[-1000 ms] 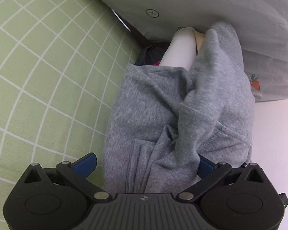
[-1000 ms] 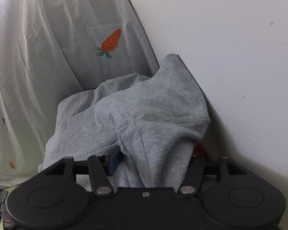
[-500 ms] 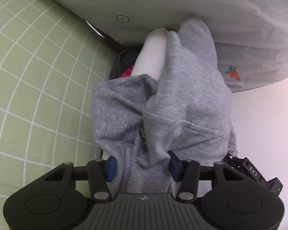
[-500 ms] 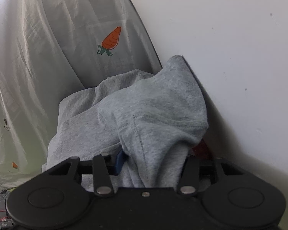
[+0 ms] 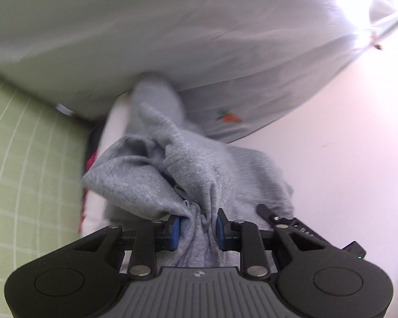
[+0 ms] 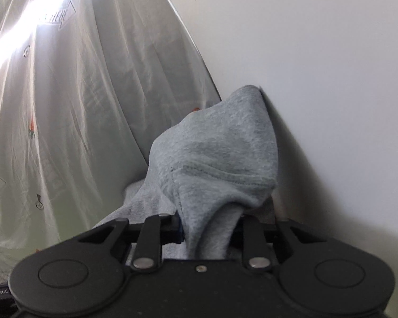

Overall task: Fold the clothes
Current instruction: 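Lower the hoodie onto the stack and open both grippers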

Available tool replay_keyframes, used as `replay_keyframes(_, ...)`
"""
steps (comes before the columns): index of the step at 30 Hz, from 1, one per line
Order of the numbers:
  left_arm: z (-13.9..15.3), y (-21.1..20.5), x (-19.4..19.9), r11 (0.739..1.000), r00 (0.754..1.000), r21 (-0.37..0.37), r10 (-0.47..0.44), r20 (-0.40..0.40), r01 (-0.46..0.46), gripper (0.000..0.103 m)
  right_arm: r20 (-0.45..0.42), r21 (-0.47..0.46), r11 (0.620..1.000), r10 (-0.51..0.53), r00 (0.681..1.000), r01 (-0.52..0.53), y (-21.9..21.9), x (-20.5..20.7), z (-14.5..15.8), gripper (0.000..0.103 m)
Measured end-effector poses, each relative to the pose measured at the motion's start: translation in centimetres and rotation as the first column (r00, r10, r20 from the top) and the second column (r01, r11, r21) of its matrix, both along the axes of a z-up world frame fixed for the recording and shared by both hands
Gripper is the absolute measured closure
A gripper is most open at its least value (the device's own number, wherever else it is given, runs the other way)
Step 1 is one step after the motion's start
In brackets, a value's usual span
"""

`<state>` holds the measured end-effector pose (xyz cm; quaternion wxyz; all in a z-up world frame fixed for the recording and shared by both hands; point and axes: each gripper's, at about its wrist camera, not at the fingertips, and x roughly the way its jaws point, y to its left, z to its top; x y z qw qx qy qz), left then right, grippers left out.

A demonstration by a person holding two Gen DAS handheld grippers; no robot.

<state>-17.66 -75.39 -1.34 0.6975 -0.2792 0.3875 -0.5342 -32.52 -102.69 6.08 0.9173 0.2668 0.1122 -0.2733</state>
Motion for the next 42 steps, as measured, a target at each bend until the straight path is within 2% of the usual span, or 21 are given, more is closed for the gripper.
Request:
replay_keyframes(5, 4.9, -1.3, 1.5, 0.99, 0.995, -0.136, -0.017, 0.099, 0.03, 0.076, 0.097, -0.058, 0.998, -0.005, 0.995, 0.011, 0.1, -0.1, 3.6, 0.081)
replay_keyframes(9, 8.2, -1.8, 3.2, 0.978, 0.979, -0.205, 0.004, 0.203, 0.038, 0.076, 0.176, -0.125, 0.992, 0.007, 0.984, 0.015, -0.6, 1.1, 7.1, 0.081)
replay_keyframes(11, 8.0, -2.6, 5.0, 0.984, 0.983, -0.179, 0.045, 0.176, -0.013, 0.074, 0.133, -0.157, 0.987, 0.005, 0.991, 0.016, -1.3, 3.1, 7.9, 0.08)
replay_keyframes(13, 6.4, -3.2, 6.9, 0.989, 0.989, -0.088, 0.126, 0.077, -0.119, 0.069, 0.01, -0.196, 0.98, -0.015, 1.0, 0.017, -1.9, 6.0, 7.4, 0.072)
replay_keyframes(14, 5.2, -3.5, 7.6, 0.985, 0.984, -0.027, 0.171, 0.047, -0.17, 0.068, -0.085, -0.225, 0.974, -0.038, 0.996, 0.018, -2.2, 7.7, 6.4, 0.054)
replay_keyframes(15, 4.0, -3.8, 8.3, 0.976, 0.976, 0.037, 0.215, 0.023, -0.215, 0.067, -0.177, -0.253, 0.967, -0.063, 0.982, 0.016, -2.4, 9.4, 5.5, 0.038)
replay_keyframes(16, 2.7, -4.0, 9.0, 0.961, 0.966, 0.101, 0.26, 0.001, -0.259, 0.064, -0.255, -0.275, 0.961, -0.096, 0.962, 0.023, -2.5, 10.8, 4.3, 0.036)
replay_keyframes(17, 1.9, -4.0, 9.1, 0.953, 0.962, 0.135, 0.274, 0.005, -0.272, 0.064, -0.309, -0.28, 0.959, -0.126, 0.943, 0.037, -2.4, 11.6, 3.1, 0.034)
replay_keyframes(18, 1.2, -3.8, 9.1, 0.946, 0.959, 0.163, 0.283, 0.014, -0.281, 0.063, -0.324, -0.283, 0.958, -0.141, 0.935, 0.046, -2.1, 11.9, 2.1, 0.033)
replay_keyframes(19, 0.5, -3.6, 9.2, 0.938, 0.956, 0.191, 0.291, 0.022, -0.29, 0.058, -0.308, -0.294, 0.954, -0.152, 0.939, 0.058, -1.6, 11.7, 1.3, 0.031)
replay_keyframes(21, -0.3, -3.3, 9.1, 0.937, 0.958, 0.2, 0.287, 0.021, -0.286, 0.05, -0.252, -0.333, 0.938, -0.19, 0.949, 0.099, -0.3, 11.2, 0.4, 0.013)
replay_keyframes(23, -0.6, -3.3, 9.2, 0.927, 0.955, 0.233, 0.293, 0.039, -0.294, 0.047, -0.193, -0.389, 0.909, -0.241, 0.951, 0.152, 1.1, 10.8, -0.2, 0.012)
replay_keyframes(25, -0.7, -3.4, 9.2, 0.915, 0.953, 0.267, 0.294, 0.07, -0.302, 0.039, -0.18, -0.413, 0.902, -0.22, 0.959, 0.129, 1.9, 10.7, -1.0, 0.008)
replay_keyframes(26, -0.6, -3.4, 9.0, 0.912, 0.954, 0.279, 0.286, 0.091, -0.3, 0.037, -0.201, -0.389, 0.916, -0.19, 0.961, 0.1, 1.6, 11.3, -1.7, 0.007)
replay_keyframes(30, -0.3, -3.0, 7.4, 0.897, 0.948, 0.322, 0.251, 0.197, -0.304, 0.02, -0.318, -0.179, 0.984, -0.074, 0.945, 0.017, -1.0, 14.1, -6.1, 0.0)
replay_keyframes(32, 0.1, -2.6, 7.0, 0.888, 0.939, 0.338, 0.236, 0.249, -0.313, 0.016, -0.311, -0.121, 0.992, -0.068, 0.948, 0.031, -1.1, 13.7, -6.7, 0.0)
replay_keyframes(34, 0.8, -2.3, 6.1, 0.88, 0.928, 0.349, 0.223, 0.3, -0.324, 0.007, -0.285, -0.083, 0.995, -0.082, 0.955, 0.061, -0.9, 12.6, -6.7, 0.0)
replay_keyframes(38, 2.1, -0.9, 2.9, 0.873, 0.89, 0.334, 0.205, 0.407, -0.355, 0.0, -0.3, -0.104, 0.993, -0.086, 0.95, 0.057, 1.7, 10.3, -5.9, 0.0)
replay_keyframes(42, 3.3, 0.2, -0.8, 0.889, 0.885, 0.327, 0.16, 0.437, -0.322, 0.0, -0.318, -0.148, 0.987, -0.103, 0.943, 0.058, 5.6, 6.9, -4.7, 0.0)
